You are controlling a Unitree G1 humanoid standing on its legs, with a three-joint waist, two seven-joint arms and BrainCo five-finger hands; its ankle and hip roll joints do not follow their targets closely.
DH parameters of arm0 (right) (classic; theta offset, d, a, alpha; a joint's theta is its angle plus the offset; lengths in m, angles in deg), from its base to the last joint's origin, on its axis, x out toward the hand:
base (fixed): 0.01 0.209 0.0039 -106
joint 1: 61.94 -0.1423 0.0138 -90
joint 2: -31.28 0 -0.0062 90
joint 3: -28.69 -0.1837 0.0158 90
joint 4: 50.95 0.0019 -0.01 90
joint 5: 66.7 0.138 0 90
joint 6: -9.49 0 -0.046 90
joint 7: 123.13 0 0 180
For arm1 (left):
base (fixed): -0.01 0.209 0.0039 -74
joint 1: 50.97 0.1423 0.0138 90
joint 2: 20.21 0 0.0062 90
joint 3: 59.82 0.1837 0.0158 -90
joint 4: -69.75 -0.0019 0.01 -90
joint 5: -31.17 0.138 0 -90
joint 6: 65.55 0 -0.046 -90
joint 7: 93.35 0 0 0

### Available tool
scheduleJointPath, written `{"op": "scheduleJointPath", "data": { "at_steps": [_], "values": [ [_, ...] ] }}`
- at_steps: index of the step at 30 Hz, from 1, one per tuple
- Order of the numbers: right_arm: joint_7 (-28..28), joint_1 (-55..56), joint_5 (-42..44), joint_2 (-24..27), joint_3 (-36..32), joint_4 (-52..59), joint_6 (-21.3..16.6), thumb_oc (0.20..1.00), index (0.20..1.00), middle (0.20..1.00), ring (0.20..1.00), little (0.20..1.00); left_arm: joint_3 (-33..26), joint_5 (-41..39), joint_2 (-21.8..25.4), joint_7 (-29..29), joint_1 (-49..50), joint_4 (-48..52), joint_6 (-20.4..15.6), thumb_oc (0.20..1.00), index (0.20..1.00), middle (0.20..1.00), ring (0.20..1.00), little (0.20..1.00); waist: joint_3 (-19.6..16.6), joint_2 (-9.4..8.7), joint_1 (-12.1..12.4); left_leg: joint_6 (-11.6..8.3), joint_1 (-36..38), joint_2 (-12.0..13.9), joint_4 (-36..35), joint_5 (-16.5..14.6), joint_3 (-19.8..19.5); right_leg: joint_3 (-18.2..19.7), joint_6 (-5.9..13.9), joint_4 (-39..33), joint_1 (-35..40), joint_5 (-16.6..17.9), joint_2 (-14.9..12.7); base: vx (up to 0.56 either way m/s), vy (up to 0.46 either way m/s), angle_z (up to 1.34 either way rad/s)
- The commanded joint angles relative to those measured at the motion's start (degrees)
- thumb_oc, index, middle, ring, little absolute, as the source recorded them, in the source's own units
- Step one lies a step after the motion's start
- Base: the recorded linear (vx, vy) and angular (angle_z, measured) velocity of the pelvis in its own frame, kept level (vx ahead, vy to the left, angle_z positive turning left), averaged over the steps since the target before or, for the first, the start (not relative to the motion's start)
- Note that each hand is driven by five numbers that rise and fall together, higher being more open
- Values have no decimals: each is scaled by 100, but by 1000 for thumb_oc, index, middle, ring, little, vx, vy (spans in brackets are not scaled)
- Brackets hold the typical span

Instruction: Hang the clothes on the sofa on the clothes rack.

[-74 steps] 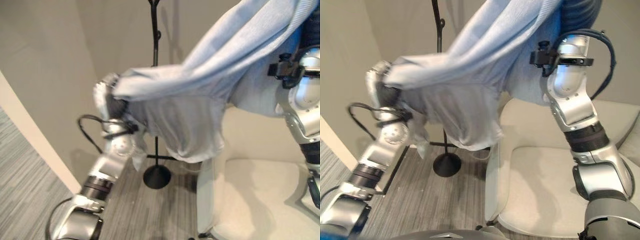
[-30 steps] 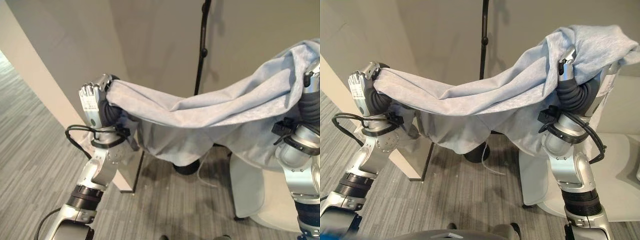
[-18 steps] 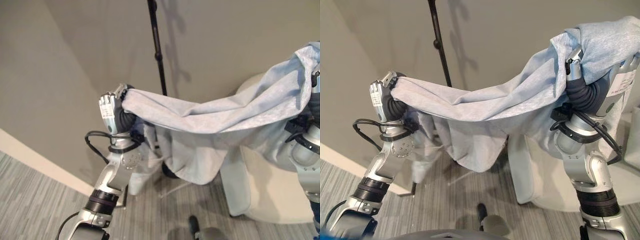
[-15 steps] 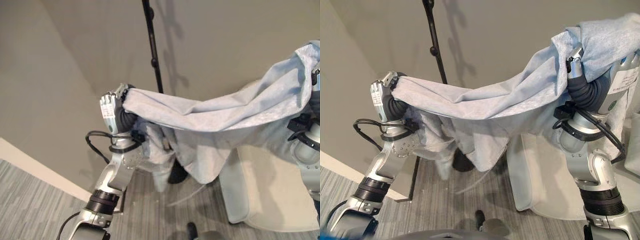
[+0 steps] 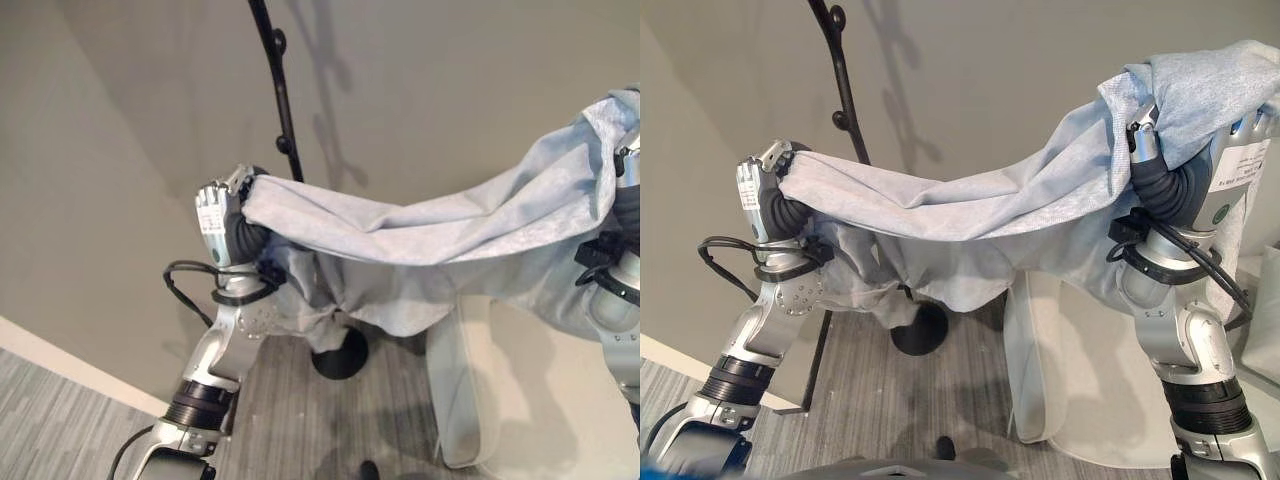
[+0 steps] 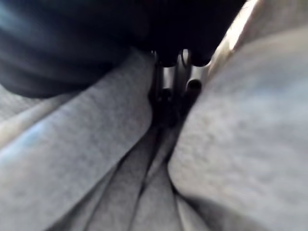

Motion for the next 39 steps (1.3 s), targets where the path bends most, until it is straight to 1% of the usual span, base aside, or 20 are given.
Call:
{"op": "scheduleJointPath", "data": {
  "at_steps": [1,2,5,6,8,9,12,14,15,16,18,19,21,24,27,31,32,34,38,39],
  "values": [
    [-95,-228,401,347,-102,-215,-120,200,200,200,200,200,-215,16,344,160,-190,171,-82,200,200,200,200,200,-230,162,255,100,-636,-226,-16,408,-180,149,709,9,660,-509,-401,366,64,-31],
    [-118,-302,455,395,-62,-330,-112,200,200,200,200,200,-262,28,431,199,-328,126,-63,200,200,200,200,200,-224,204,310,34,-765,-239,-477,593,-272,222,721,59,805,-618,-411,159,9,-12],
    [-183,-520,576,477,89,-490,-126,200,200,200,200,200,-286,30,543,259,-507,85,-47,200,200,200,200,200,-240,255,387,-32,-846,-251,-812,736,-427,396,721,162,973,-778,-425,305,47,-9],
    [-316,-819,697,588,263,-630,-151,200,200,200,200,200,-334,44,719,299,-708,-23,2,200,200,200,200,200,-269,332,457,-106,-962,-233,-886,808,-533,566,741,255,1160,-948,-457,347,74,-28],
    [-353,-1034,755,707,373,-776,-153,200,200,200,200,200,-349,66,866,342,-923,-118,32,200,200,200,200,200,-283,375,481,-141,-1023,-217,-880,848,-471,648,770,289,1286,-1036,-500,398,114,-45],
    [-410,-1275,791,773,507,-859,-157,200,200,200,200,200,-388,134,1114,389,-1082,-227,69,200,200,200,200,200,-358,494,552,-144,-983,-208,-899,881,-548,780,822,319,1417,-1124,-579,411,139,-44],
    [-427,-1495,700,843,583,-884,-162,200,200,200,200,200,-419,227,1353,459,-1263,-373,171,200,200,200,200,200,-465,594,582,-157,-837,-226,-882,1022,-587,861,903,287,1547,-1126,-720,362,149,-53],
    [-441,-1594,586,907,593,-881,-153,200,200,200,200,200,-357,379,1678,498,-1536,-469,218,200,200,200,200,200,-582,572,557,-118,-688,-314,-876,1029,-498,859,1010,263,1547,-986,-923,374,145,-49],
    [-433,-1661,565,943,582,-897,-141,200,200,200,200,200,-330,438,1848,522,-1679,-531,240,200,200,200,200,200,-630,553,547,-90,-638,-367,-867,1005,-422,856,1095,297,1514,-835,-1033,442,190,-31],
    [-416,-1836,514,1060,616,-958,-116,200,200,200,200,200,-302,502,2105,557,-1901,-597,300,200,200,200,200,200,-729,534,541,-38,-551,-461,-862,938,-305,889,1234,382,1447,-545,-1211,324,149,-30],
    [-412,-1863,516,1058,626,-975,-117,200,200,200,200,200,-294,499,2114,560,-1924,-611,303,200,200,200,200,200,-729,522,552,-30,-557,-470,-860,932,-286,904,1243,369,1439,-537,-1227,206,105,-19],
    [-381,-2123,538,1255,706,-1180,-65,200,200,200,200,200,-165,524,2400,567,-2234,-775,365,200,200,200,200,200,-833,513,562,49,-493,-587,-843,841,-166,931,1372,474,1380,-222,-1412,290,158,-3],
    [-321,-2498,607,1381,887,-1476,-14,200,200,200,200,200,-38,423,2567,555,-2449,-1063,438,200,200,200,200,200,-883,485,589,135,-450,-696,-822,753,-63,979,1473,553,1308,27,-1563,280,175,0],
    [-386,-2973,741,1606,1249,-2079,82,200,200,200,200,200,193,212,2835,334,-2692,-1602,515,200,200,200,200,200,-957,474,606,258,-379,-855,-749,595,61,1041,1605,719,1176,613,-1790,255,163,-3],
    [-509,-3157,1014,1652,1518,-2580,105,200,200,200,200,200,381,-46,2787,60,-2810,-1945,491,200,200,200,200,200,-996,484,635,329,-354,-898,-752,534,111,1078,1644,763,1105,841,-1865,123,87,-7],
    [-820,-3036,1254,1635,1713,-3187,167,200,200,200,200,200,539,-491,2487,-366,-2735,-2453,427,200,200,200,200,200,-1009,422,627,400,-296,-945,-758,454,132,1060,1680,784,1082,1210,-1953,117,38,0],
    [-815,-3040,1259,1640,1721,-3203,157,200,200,200,200,200,551,-500,2483,-367,-2745,-2466,420,200,200,200,200,200,-1016,423,633,401,-297,-945,-761,455,131,1057,1680,770,1085,1218,-1954,94,9,-6],
    [-883,-2857,1347,1504,1718,-3447,196,200,200,200,200,200,611,-600,2349,-481,-2593,-2682,418,200,200,200,200,200,-1001,416,627,424,-285,-955,-780,442,139,1064,1688,770,1060,1388,-1972,82,6,-7],
    [-922,-2469,1316,1387,1550,-3579,242,200,200,200,200,200,569,-625,2189,-554,-2329,-2715,417,200,200,200,200,200,-997,411,633,454,-262,-957,-801,411,131,1044,1695,753,1050,1443,-2004,59,-1,-11],
    [-974,-2178,1314,1278,1430,-3648,257,200,200,200,200,200,488,-705,1992,-608,-2113,-2733,410,200,200,200,200,200,-973,399,624,468,-258,-960,-808,398,133,1043,1705,733,1042,1482,-2017,38,-17,-6]
  ]
}}
